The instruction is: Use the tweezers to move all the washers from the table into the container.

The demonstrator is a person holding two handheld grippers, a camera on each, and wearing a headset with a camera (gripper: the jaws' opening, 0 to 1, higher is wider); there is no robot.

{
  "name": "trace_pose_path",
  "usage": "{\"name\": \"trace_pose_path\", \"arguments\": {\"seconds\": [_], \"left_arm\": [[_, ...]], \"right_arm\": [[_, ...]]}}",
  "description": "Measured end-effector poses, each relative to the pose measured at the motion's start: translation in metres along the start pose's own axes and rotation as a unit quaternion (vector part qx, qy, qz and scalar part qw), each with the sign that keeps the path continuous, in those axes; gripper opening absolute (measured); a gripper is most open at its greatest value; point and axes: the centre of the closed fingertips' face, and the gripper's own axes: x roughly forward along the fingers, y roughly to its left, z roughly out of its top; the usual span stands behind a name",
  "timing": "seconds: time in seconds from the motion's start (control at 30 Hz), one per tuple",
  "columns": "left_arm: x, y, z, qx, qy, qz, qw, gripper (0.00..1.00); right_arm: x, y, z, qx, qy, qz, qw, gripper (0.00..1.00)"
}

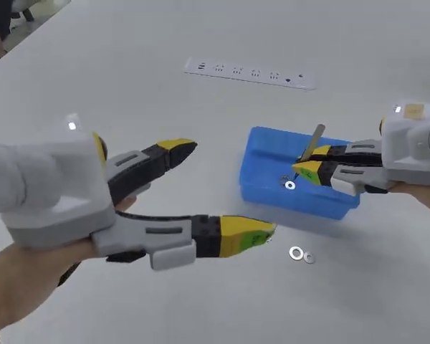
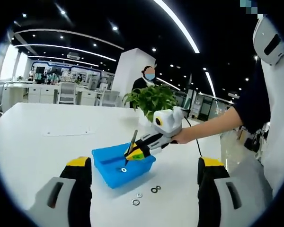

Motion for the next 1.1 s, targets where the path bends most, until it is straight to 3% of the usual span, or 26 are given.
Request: {"name": "trace_pose_path", "arguments": {"seconds": [0.03, 0.1, 0.17, 0.37, 0.53, 0.6, 0.73, 0.9, 1.0, 1.1], "left_arm": [[0.004, 0.004, 0.003, 0.022, -0.002, 0.006, 0.9997, 0.93], [0.013, 0.005, 0.006, 0.02, 0.003, -0.005, 0.9998, 0.88], [0.024, 0.01, 0.014, 0.017, -0.007, -0.013, 0.9997, 0.87], [0.059, 0.02, 0.025, 0.044, 0.001, -0.036, 0.9984, 0.78], [0.084, 0.018, 0.019, 0.056, 0.023, -0.062, 0.9962, 0.73], [0.093, 0.016, 0.012, 0.056, 0.042, -0.075, 0.9947, 0.71], [0.106, 0.012, 0.001, 0.083, 0.077, -0.105, 0.988, 0.59], [0.112, 0.011, -0.001, 0.098, 0.091, -0.134, 0.9819, 0.44], [0.111, 0.011, -0.002, 0.109, 0.097, -0.148, 0.9782, 0.29], [0.11, 0.009, -0.004, 0.118, 0.107, -0.16, 0.9743, 0.28]], "right_arm": [[0.0, 0.001, 0.001, 0.0, 0.0, 0.001, 1.0, 0.08], [-0.001, 0.002, 0.002, -0.003, 0.002, 0.003, 1.0, 0.08], [-0.002, 0.004, 0.003, -0.011, 0.005, 0.005, 0.9999, 0.07], [-0.001, 0.006, 0.001, -0.028, 0.018, 0.008, 0.9994, 0.07], [-0.002, 0.009, 0.001, -0.036, 0.025, 0.014, 0.999, 0.07], [-0.002, 0.011, 0.0, -0.04, 0.027, 0.018, 0.9986, 0.07], [-0.002, 0.014, 0.001, -0.052, 0.033, 0.025, 0.9978, 0.07], [0.0, 0.019, 0.002, -0.067, 0.037, 0.036, 0.9964, 0.07], [0.001, 0.022, 0.002, -0.073, 0.039, 0.042, 0.9956, 0.07], [0.002, 0.024, 0.002, -0.076, 0.041, 0.046, 0.9952, 0.07]]}}
